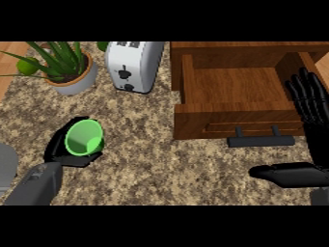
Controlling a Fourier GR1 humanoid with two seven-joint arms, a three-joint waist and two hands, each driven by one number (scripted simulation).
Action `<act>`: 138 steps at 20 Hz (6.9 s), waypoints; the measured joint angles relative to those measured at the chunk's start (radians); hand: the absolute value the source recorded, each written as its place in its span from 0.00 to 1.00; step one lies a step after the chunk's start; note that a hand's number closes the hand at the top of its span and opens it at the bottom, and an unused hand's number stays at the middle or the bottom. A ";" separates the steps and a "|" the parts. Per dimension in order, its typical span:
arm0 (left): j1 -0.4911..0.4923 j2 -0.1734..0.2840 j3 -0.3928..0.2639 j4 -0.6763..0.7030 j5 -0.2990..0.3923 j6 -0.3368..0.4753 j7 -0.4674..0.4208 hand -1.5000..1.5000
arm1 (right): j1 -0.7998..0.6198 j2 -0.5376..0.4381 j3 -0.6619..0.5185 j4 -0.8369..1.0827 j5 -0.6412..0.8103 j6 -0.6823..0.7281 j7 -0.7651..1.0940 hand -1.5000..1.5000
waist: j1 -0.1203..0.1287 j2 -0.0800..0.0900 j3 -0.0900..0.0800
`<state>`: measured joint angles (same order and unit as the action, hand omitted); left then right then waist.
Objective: Pick up the cup, place it into the drawer and close the drawer
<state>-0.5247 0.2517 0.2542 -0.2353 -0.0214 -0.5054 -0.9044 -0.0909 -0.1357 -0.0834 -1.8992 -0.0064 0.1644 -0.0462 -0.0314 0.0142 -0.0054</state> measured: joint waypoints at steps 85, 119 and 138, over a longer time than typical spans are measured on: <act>-0.744 -0.252 -0.792 -0.191 0.552 0.892 0.620 0.00 | -0.026 -0.066 -0.110 0.031 -0.073 0.082 0.001 0.00 | -0.049 0.002 0.007; -0.592 -0.054 -0.738 -0.588 0.680 0.974 0.647 0.00 | 0.062 -0.160 0.022 -0.110 0.133 0.219 0.068 1.00 | 0.046 -0.020 0.005; -0.152 0.242 -0.615 -1.026 0.719 0.830 0.693 0.00 | -0.183 -0.156 0.299 0.439 0.814 -0.049 -0.099 1.00 | 0.079 -0.012 0.006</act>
<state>-0.6770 0.4932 -0.3612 -1.2615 0.6977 0.3250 -0.2112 -0.2737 -0.2913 0.2160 -1.4603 0.8080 0.1156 -0.1456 0.0476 0.0022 0.0003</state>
